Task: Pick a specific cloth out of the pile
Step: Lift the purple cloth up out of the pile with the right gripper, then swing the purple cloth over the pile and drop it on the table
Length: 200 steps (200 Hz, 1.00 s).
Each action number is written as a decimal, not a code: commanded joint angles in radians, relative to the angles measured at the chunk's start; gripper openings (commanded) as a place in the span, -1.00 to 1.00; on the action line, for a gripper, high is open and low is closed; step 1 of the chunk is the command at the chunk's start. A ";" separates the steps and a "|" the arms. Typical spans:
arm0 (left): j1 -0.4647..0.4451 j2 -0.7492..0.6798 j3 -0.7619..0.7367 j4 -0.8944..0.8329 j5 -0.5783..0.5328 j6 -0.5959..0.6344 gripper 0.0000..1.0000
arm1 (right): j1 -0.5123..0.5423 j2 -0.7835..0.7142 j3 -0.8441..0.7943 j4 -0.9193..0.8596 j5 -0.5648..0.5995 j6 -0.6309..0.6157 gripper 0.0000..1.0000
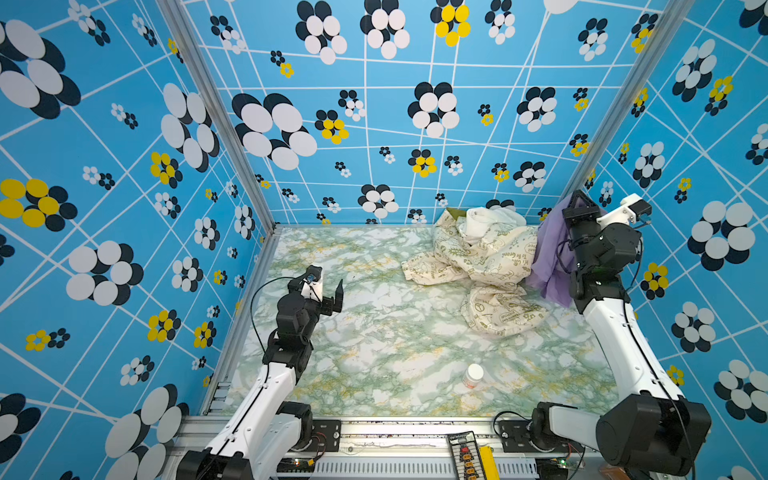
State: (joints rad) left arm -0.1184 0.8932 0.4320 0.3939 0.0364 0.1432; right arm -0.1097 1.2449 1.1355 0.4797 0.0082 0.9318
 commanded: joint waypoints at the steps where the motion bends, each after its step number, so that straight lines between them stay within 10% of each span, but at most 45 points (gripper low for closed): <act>1: -0.006 -0.016 -0.010 0.007 -0.013 0.015 0.98 | 0.042 -0.031 0.084 0.054 -0.023 -0.111 -1.00; 153: -0.010 -0.023 -0.016 0.005 -0.019 0.024 0.99 | 0.671 0.404 0.505 -0.591 -0.329 -0.817 -1.00; 200: -0.013 -0.021 -0.016 0.005 -0.019 0.027 0.98 | 0.709 0.521 0.605 -0.898 -0.245 -0.913 0.05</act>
State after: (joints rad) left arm -0.1207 0.8841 0.4271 0.3943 0.0288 0.1543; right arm 0.6018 1.7802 1.6707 -0.2432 -0.2855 0.1097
